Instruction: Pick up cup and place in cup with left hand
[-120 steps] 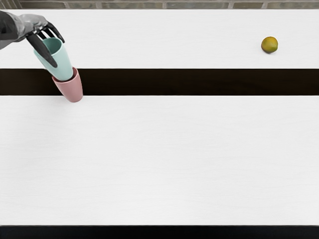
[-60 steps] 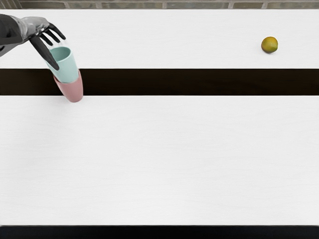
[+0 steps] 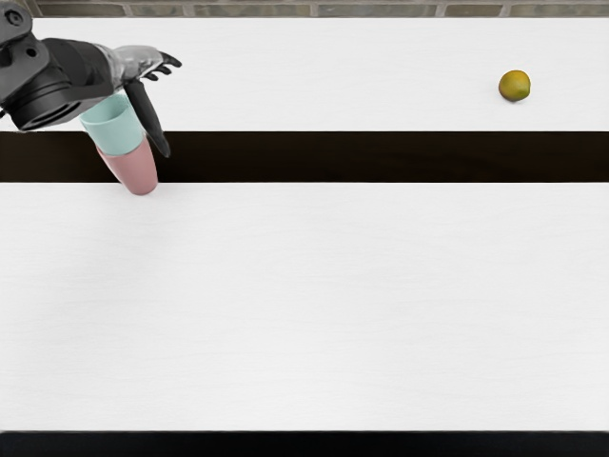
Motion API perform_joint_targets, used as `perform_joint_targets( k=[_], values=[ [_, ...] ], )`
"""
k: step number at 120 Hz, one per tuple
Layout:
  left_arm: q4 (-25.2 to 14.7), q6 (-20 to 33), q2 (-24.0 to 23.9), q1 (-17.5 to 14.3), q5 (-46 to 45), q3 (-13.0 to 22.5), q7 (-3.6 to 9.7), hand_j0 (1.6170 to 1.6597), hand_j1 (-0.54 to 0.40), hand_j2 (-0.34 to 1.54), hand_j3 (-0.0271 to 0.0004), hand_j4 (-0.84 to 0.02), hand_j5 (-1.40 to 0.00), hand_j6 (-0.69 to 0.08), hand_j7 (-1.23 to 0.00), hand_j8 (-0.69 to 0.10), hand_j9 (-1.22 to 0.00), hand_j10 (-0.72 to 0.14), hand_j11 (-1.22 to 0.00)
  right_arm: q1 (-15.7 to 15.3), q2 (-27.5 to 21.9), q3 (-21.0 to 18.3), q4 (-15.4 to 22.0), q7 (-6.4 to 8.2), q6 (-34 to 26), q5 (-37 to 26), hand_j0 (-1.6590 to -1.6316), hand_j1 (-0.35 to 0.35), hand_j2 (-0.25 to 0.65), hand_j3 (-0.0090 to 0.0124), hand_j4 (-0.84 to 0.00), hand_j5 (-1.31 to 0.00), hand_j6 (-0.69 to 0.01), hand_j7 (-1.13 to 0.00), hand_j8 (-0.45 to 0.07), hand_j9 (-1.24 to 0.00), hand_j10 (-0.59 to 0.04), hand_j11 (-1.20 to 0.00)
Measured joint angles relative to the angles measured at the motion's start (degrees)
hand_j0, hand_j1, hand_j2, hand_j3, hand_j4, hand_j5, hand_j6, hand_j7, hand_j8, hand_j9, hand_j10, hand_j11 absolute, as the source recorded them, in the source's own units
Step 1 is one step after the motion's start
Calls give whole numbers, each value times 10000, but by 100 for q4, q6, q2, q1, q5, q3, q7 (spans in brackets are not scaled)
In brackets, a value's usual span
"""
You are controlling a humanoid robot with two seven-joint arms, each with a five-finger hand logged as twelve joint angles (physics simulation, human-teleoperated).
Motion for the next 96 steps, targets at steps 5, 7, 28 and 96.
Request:
perform_joint_targets(
  k=[5,7,28,96],
  values=[
    [0,1,-118,0,-1,-2,0,16579,2919,122,0,-539,-712,-506,-709,-493,-708,-509,-699,0,0,0,0,0,0,0,-16581,-3489,-2,0,0,1,6,0,4,0,3,0],
    [0,1,-168,0,-2,-3,0,16579,2949,116,0,-512,-673,-482,-670,-470,-669,-484,-660,0,0,-1,0,0,0,0,-16581,-3489,-2,0,0,1,6,0,4,0,3,0],
    [-7,-148,-394,-69,-486,-23,0,16580,3183,70,0,-306,-379,-299,-377,-292,-376,-291,-371,0,0,1,0,0,0,0,-16581,-3489,-2,0,0,1,7,0,5,1,3,0],
    [-63,-2730,1228,885,-5229,-1041,0,16581,3422,11,0,-67,-79,-68,-78,-66,-78,-63,-77,0,0,1,0,0,0,0,-16581,-3489,-2,0,-2,1,6,0,5,1,3,0]
  ],
)
